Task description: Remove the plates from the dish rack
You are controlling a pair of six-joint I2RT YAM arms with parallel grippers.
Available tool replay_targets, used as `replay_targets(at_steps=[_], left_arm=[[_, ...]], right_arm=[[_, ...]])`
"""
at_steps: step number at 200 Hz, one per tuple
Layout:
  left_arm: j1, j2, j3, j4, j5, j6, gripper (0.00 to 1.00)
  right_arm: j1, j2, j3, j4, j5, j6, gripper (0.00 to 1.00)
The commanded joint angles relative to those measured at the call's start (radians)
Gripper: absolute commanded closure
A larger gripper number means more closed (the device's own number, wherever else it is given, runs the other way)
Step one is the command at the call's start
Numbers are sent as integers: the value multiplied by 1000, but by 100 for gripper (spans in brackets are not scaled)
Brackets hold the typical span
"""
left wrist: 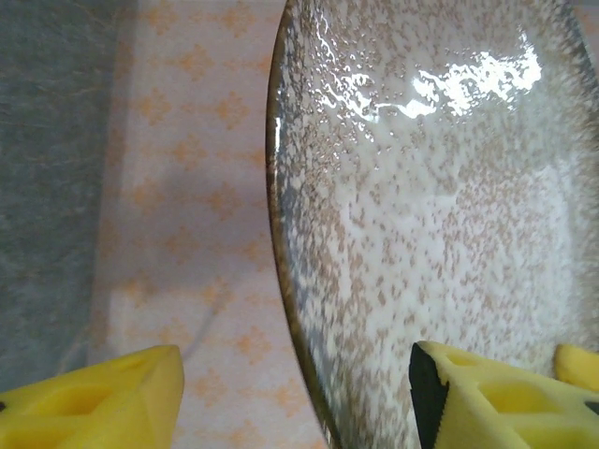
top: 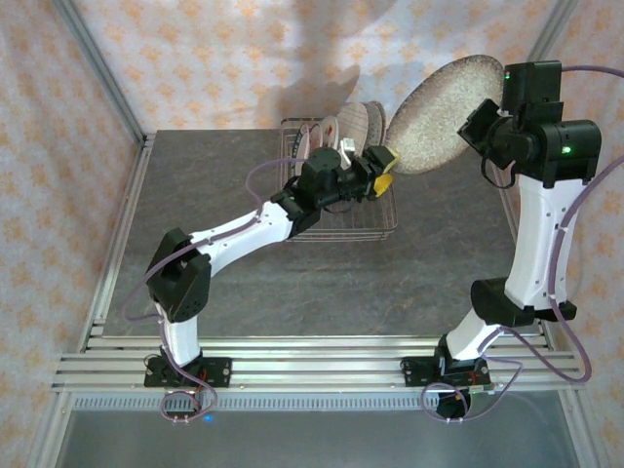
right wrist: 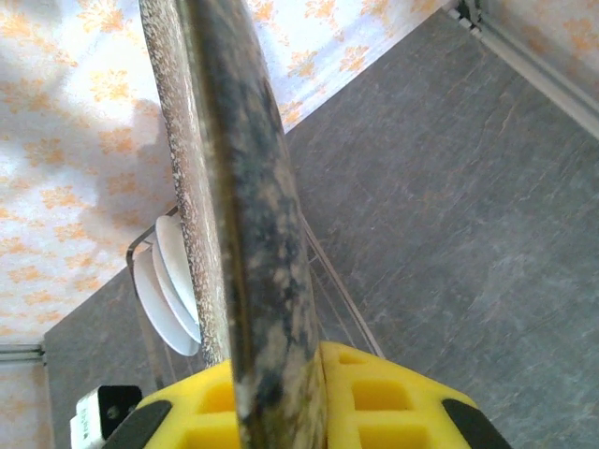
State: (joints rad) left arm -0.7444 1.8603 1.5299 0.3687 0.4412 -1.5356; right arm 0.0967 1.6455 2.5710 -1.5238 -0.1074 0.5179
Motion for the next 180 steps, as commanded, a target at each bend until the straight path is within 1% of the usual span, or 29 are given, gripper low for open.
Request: replay_targets(at_steps=[1, 28, 49, 58, 81, 99, 130, 151, 175, 180], left_arm=[[2, 5, 62, 108, 9, -67, 40], [12, 5, 49, 140, -1, -95, 46], [20, 7, 41, 180, -12, -122, 55], [25, 8, 44, 182, -8, -126, 57], [35, 6, 46, 181, -2, -126, 58], [43, 4, 47, 181, -2, -126, 62], [49, 2, 49, 176, 1, -126, 62], [52, -1, 49, 179, -2, -125, 75], [56, -8, 46, 176, -1, -120, 85], [56, -11, 44, 176, -2, -118, 89]], right_arm=[[-28, -81, 7, 268, -88, 97, 100], [-52, -84, -23, 310, -158, 135, 100], [-67, -85, -54, 338, -203, 159, 100], [-71, -87, -66, 353, -224, 168, 100], [-74, -81, -79, 368, -253, 182, 100], [-76, -85, -101, 381, -271, 188, 100], [-75, -87, -127, 413, -303, 207, 100], [-78, -86, -133, 412, -309, 205, 100], [-78, -90, -153, 416, -320, 207, 100], [-78, -91, -157, 416, -321, 207, 100]])
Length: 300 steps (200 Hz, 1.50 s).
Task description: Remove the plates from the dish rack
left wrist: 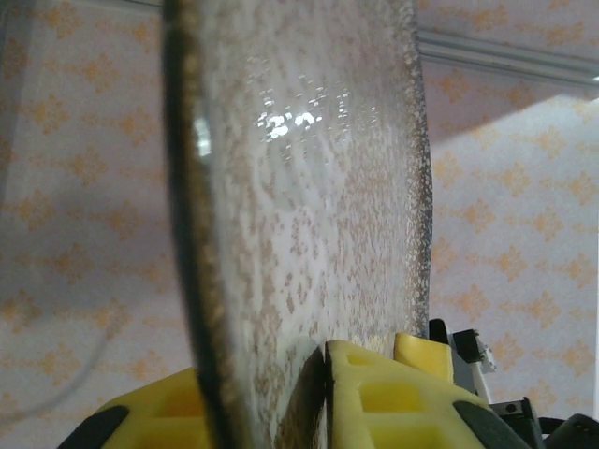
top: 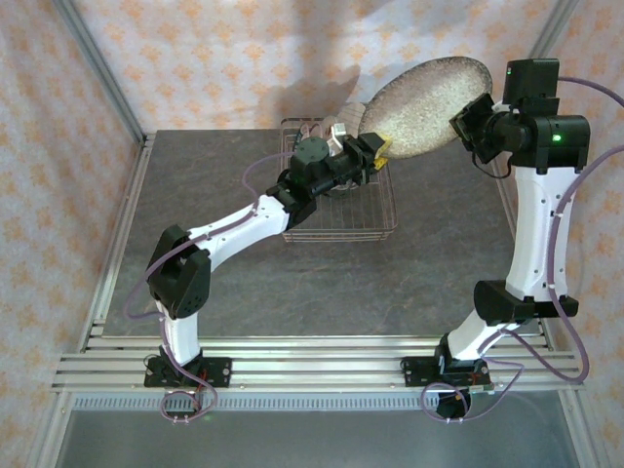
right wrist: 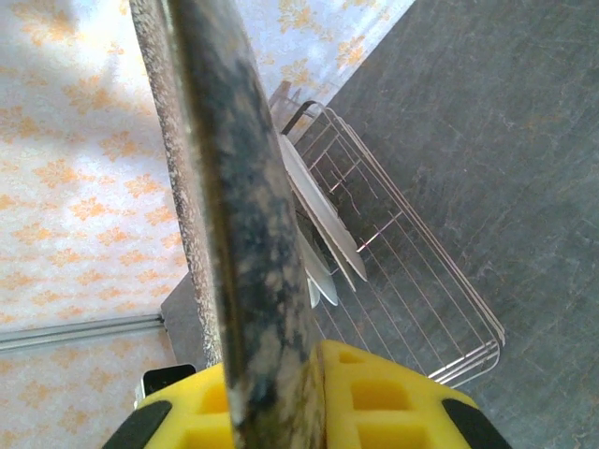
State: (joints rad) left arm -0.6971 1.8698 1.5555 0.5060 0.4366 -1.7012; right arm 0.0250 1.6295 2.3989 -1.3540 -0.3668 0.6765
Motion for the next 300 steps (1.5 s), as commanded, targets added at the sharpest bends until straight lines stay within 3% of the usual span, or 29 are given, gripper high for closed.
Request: replay_targets(at_steps=[1, 15, 48, 105, 137, 168, 210, 263, 300], left_arm=[[9, -21, 18, 39, 2, 48, 89], [13, -30, 10, 44, 2, 51, 100], [30, -62, -6, 99, 2, 57, 100], [110, -148, -31, 238, 6, 80, 100], [173, -216, -54, 216, 13, 99, 100], [260, -295, -109, 188, 25, 110, 100], [412, -411, -208, 150, 53, 112, 100], [627, -561, -350, 37, 67, 165, 100], [771, -626, -440, -66, 62, 250, 100]], right_arm=[[-7, -75, 14, 247, -62, 48, 100], [-7, -77, 6, 250, -71, 48, 100], [-7, -73, 5, 244, -114, 30, 100], [-7, -53, 34, 203, -200, -20, 44], [-5, -57, 37, 186, -210, -48, 30], [31, -66, 36, 199, -212, -116, 27], [199, -104, -10, 257, -82, -288, 25], [437, -298, -428, 695, 1, -547, 23], [603, -338, -609, 874, 11, -757, 19]])
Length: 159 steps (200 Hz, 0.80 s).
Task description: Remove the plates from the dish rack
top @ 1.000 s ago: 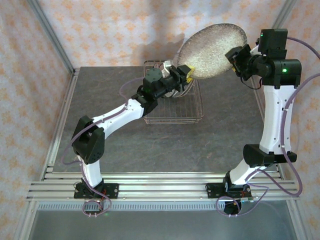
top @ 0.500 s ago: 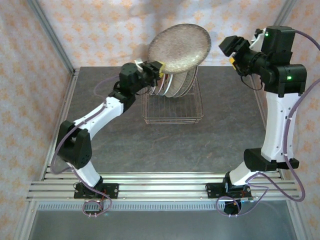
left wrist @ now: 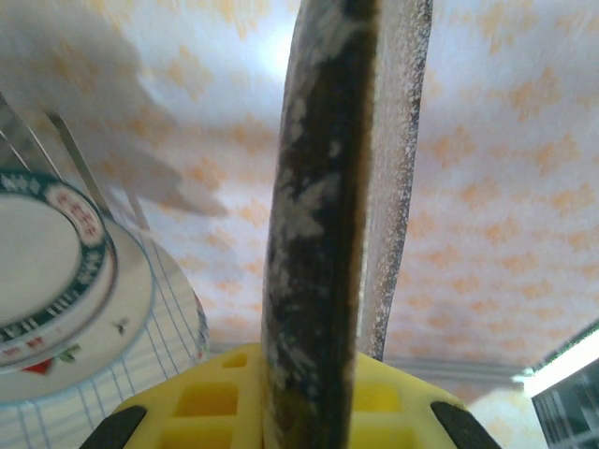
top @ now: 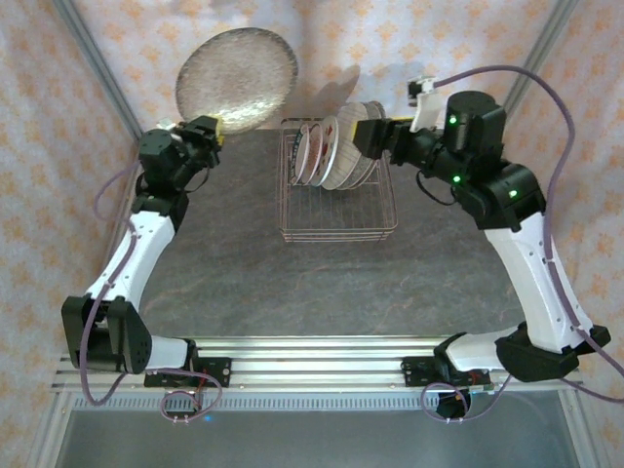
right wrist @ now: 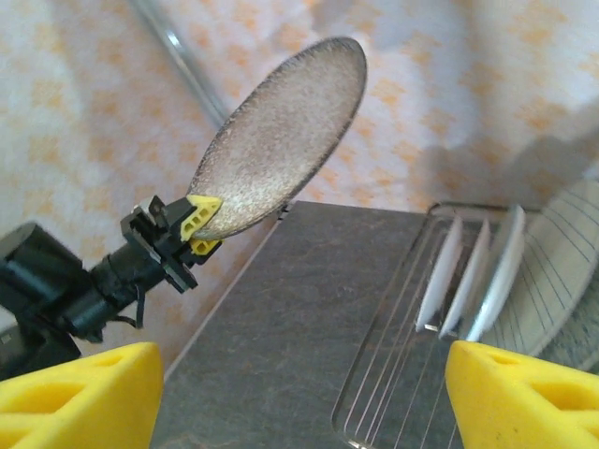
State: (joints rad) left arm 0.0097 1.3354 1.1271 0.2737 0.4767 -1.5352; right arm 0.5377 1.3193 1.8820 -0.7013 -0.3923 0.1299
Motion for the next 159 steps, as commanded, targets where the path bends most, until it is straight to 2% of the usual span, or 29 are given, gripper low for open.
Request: replay_targets(at_steps=[1, 23, 50, 135, 159], left_arm=[[65, -91, -15, 165, 21, 87, 100], [126, -95, -79, 172, 7, 125, 100], [170, -66, -124, 187, 14, 177, 100], [193, 100, -132, 137, 26, 396, 100], [200, 165, -127, 155, 35, 420, 100]], right_arm=[[95, -29, -98, 228, 37, -218, 18], [198, -41, -192, 341, 118, -303, 11], [246, 12, -172, 322, 149, -305, 9], [266, 43, -215, 359, 171, -237, 8], [266, 47, -204, 351, 167, -239, 8]])
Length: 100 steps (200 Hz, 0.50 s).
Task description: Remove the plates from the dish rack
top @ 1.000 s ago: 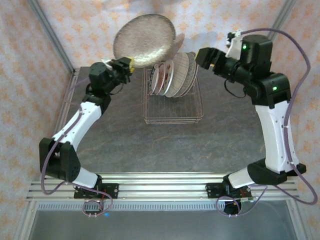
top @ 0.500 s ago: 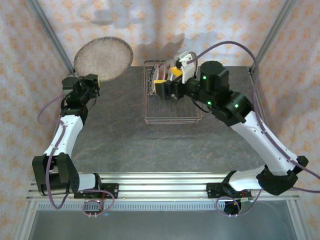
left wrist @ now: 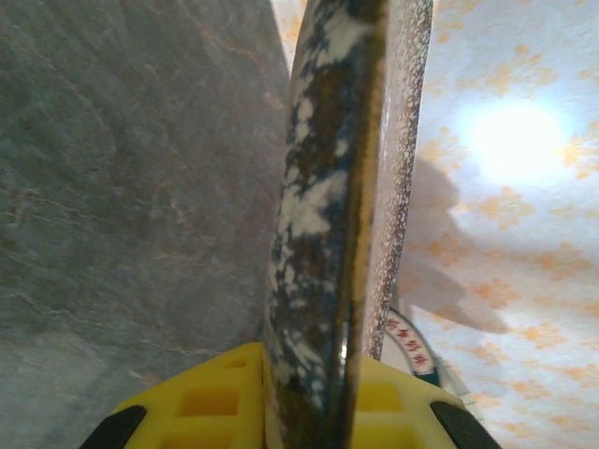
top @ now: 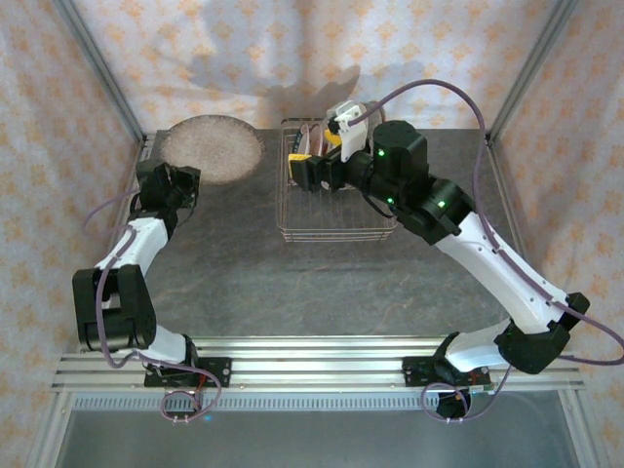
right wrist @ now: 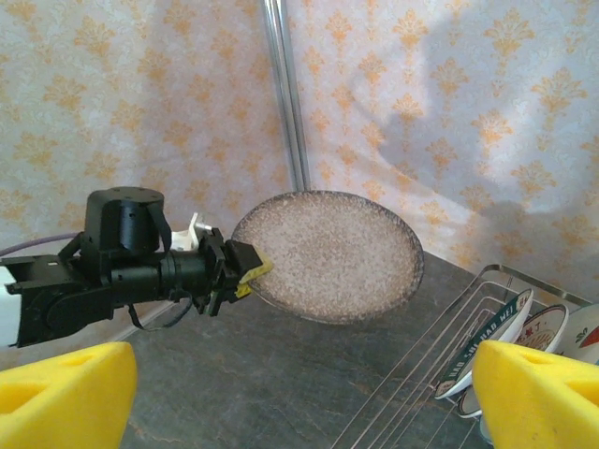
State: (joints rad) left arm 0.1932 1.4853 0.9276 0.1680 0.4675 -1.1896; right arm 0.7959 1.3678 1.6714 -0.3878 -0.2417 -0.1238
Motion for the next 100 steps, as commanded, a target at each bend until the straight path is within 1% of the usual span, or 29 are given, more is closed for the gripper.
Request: replay_targets(at_steps=[1, 66, 100], left_arm=[[16, 18, 72, 263, 45, 74, 100], [35, 183, 100, 386, 72, 62, 100], [38, 266, 127, 422, 94, 53, 100]], right_arm=[[8, -1, 7, 37, 16, 16, 8], [8, -19, -24, 40, 34, 0, 8], [8, -19, -19, 27, 52, -4, 8]])
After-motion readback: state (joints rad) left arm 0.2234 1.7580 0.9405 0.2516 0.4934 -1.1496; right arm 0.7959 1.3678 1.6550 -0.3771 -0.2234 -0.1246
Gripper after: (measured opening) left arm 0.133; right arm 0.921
